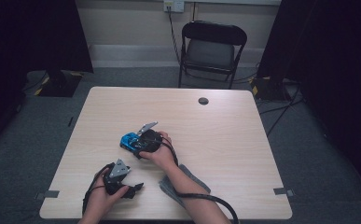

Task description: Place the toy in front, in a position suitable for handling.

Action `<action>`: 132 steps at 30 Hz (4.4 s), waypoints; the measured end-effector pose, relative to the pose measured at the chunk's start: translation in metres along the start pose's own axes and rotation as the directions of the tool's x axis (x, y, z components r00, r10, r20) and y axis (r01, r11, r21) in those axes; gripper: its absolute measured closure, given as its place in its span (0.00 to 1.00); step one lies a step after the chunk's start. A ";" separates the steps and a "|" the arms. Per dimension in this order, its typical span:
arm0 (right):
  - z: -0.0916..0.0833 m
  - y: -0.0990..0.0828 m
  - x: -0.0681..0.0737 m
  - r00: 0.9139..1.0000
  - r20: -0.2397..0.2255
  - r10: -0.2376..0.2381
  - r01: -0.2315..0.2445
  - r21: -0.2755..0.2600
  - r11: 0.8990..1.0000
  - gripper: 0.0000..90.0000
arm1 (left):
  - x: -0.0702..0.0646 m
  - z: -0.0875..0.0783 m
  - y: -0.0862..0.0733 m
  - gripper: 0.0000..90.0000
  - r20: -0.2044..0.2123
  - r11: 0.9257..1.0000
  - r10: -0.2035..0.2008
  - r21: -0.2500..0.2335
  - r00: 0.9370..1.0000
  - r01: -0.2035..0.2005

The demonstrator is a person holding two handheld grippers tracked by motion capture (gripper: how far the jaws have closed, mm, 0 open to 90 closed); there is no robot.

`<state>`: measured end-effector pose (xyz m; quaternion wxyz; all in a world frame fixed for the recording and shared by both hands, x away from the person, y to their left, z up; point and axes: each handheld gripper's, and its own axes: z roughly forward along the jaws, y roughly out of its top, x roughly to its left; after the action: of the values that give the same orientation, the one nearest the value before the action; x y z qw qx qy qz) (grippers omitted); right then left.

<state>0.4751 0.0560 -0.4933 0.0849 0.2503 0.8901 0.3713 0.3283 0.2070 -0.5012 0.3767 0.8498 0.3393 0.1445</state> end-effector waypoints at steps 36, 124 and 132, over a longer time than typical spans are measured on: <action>0.001 0.009 0.000 0.998 0.004 -0.057 0.056 0.028 0.998 0.30 | 0.000 0.000 0.000 0.16 0.001 1.000 0.001 0.000 1.000 -0.001; -0.116 -0.116 -0.100 0.991 0.100 0.083 -0.078 -0.053 0.995 0.29 | -0.001 0.000 0.000 0.16 -0.001 1.000 -0.003 -0.002 1.000 0.003; -0.119 -0.122 -0.099 0.989 0.111 0.096 -0.092 -0.040 0.995 0.17 | -0.001 0.000 0.000 0.16 -0.002 1.000 -0.003 -0.002 1.000 0.003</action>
<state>0.4736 -0.1416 -0.4979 0.1218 0.3110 0.8644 0.3757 0.3278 0.2068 -0.5013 0.3773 0.8489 0.3407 0.1450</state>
